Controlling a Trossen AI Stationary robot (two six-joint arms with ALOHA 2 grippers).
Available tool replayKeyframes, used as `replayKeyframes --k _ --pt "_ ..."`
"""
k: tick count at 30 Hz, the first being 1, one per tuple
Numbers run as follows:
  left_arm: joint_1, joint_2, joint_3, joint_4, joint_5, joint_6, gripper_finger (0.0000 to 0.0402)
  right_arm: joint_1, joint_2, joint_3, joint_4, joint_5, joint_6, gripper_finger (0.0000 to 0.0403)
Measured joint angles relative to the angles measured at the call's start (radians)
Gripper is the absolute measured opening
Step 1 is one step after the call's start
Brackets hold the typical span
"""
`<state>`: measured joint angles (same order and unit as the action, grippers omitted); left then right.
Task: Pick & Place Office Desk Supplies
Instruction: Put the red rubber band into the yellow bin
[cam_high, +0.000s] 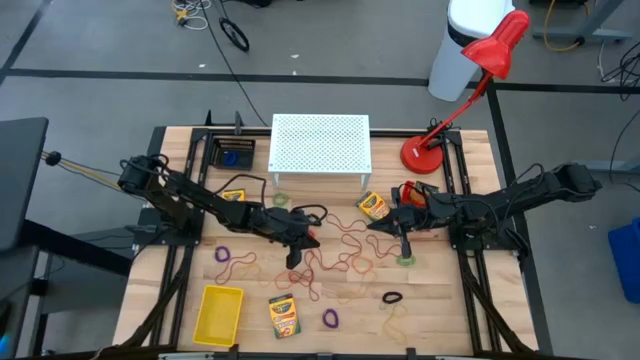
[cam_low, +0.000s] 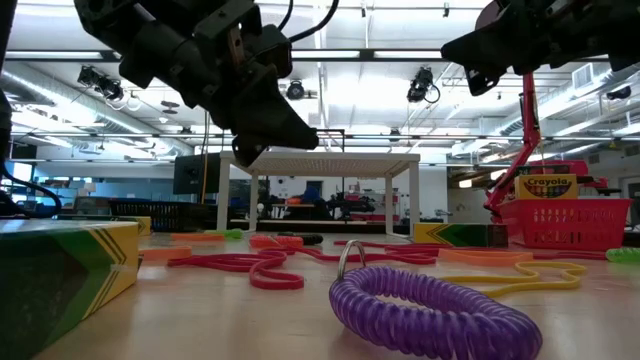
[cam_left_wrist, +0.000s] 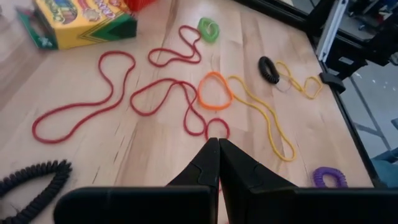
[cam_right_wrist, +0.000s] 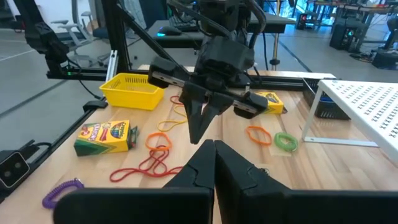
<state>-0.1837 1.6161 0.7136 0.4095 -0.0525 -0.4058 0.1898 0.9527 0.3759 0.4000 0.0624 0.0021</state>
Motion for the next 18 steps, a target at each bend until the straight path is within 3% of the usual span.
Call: replayKeyframes --k 18 --pt "0.0 0.0 0.0 0.002 0.0 -0.048 0.0008 0.0 0.0 0.0 0.001 0.0 0.0 0.0005"
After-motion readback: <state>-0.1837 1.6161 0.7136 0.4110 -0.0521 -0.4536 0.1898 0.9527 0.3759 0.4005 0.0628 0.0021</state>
